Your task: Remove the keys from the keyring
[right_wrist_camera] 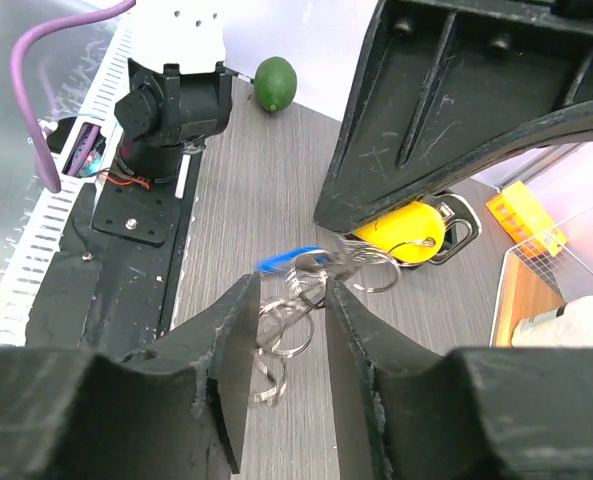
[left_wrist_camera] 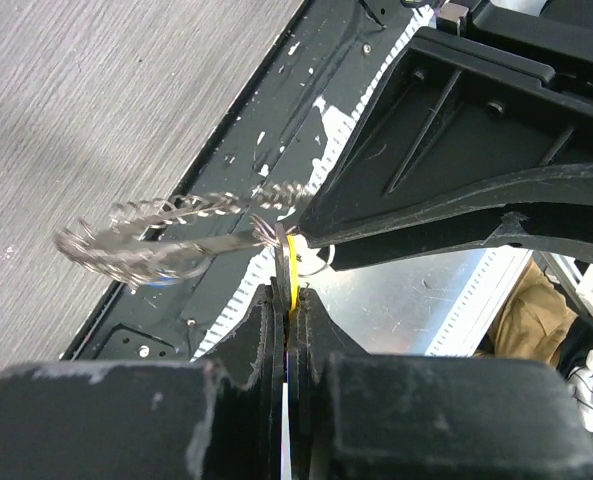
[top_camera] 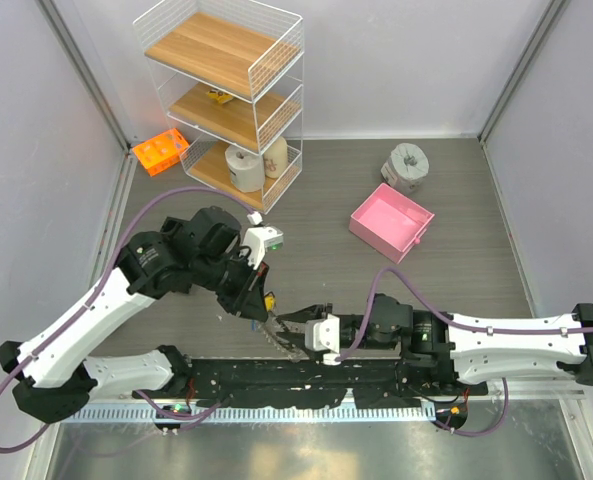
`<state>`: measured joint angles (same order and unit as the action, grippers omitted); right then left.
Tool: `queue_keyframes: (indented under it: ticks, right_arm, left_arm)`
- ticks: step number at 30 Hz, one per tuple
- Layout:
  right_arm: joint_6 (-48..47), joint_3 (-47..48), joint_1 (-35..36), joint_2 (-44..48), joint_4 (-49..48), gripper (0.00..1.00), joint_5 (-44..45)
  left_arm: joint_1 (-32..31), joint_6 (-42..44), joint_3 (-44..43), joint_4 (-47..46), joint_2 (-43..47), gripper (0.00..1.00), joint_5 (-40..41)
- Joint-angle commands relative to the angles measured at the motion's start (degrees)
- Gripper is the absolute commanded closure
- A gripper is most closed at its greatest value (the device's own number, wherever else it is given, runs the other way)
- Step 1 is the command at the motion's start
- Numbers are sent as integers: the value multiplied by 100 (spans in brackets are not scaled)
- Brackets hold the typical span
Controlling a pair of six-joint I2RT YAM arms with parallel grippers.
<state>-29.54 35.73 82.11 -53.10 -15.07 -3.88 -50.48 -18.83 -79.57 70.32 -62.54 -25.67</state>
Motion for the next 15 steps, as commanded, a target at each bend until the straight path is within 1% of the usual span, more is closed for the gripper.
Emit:
queue_keyframes:
  ticks: [1, 3, 9, 13, 15]
  right_arm:
    - [193, -47, 78, 186, -30, 59, -34]
    - [334, -144, 78, 291, -145, 58, -8]
    - [826, -58, 78, 423, -453, 58, 168]
    - [1414, 180, 16, 345, -427, 59, 151]
    - [1765, 320, -28, 257, -374, 62, 159]
  left_arm:
    - [56, 108, -173, -511, 207, 100, -70]
    - [56, 90, -199, -476, 234, 100, -78]
    - [12, 46, -120, -485, 330, 100, 18]
    - [-6, 20, -6, -563, 366, 100, 97]
    - [-6, -15, 55, -651, 401, 100, 124]
